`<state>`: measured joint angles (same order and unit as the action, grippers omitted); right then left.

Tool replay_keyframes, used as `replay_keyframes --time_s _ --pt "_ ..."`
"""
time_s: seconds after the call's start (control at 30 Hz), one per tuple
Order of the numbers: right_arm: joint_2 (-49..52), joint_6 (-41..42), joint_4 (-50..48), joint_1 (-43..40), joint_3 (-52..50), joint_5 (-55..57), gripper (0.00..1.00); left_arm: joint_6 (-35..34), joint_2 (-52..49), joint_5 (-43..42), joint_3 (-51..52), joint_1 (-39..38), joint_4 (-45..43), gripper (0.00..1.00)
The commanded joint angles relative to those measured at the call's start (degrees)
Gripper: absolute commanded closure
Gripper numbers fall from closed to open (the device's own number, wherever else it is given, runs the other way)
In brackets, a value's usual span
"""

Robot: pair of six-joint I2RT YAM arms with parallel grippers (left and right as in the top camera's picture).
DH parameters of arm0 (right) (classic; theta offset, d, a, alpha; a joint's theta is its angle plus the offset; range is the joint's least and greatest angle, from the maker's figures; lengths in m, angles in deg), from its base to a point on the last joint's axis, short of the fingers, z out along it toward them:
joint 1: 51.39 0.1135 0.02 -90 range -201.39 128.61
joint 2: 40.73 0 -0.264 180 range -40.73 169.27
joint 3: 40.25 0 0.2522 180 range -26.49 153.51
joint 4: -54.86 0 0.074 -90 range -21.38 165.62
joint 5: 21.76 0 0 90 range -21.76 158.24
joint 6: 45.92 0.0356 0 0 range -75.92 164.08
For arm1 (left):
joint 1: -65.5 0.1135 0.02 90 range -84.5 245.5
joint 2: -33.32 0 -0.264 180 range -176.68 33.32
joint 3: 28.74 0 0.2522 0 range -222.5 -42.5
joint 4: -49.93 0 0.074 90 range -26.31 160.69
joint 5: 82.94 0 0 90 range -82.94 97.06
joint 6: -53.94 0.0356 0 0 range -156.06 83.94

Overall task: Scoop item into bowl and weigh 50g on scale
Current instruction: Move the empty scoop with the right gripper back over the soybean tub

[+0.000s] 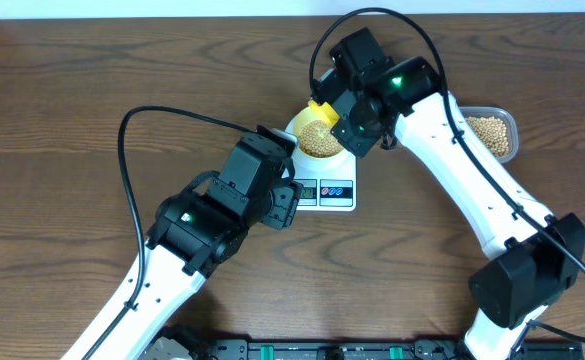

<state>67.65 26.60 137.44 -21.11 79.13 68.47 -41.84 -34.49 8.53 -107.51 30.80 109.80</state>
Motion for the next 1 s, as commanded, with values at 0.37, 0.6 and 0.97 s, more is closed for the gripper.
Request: replay_keyframes --time_s 0.37,0.6,0.97 --pt "-0.2 10.6 8.6 -8.4 14.0 9.4 0.99 -0.3 0.5 0.5 -1.5 0.2 0.1 0.31" --pt "-0.1 28.9 12.5 -18.6 13.9 12.2 0.99 -0.3 0.5 0.5 -1.5 0.2 0.1 0.31" --pt "-0.1 37.4 22.7 -27.6 13.3 16.6 0.99 -0.3 0.5 0.5 -1.5 0.2 0.2 0.31"
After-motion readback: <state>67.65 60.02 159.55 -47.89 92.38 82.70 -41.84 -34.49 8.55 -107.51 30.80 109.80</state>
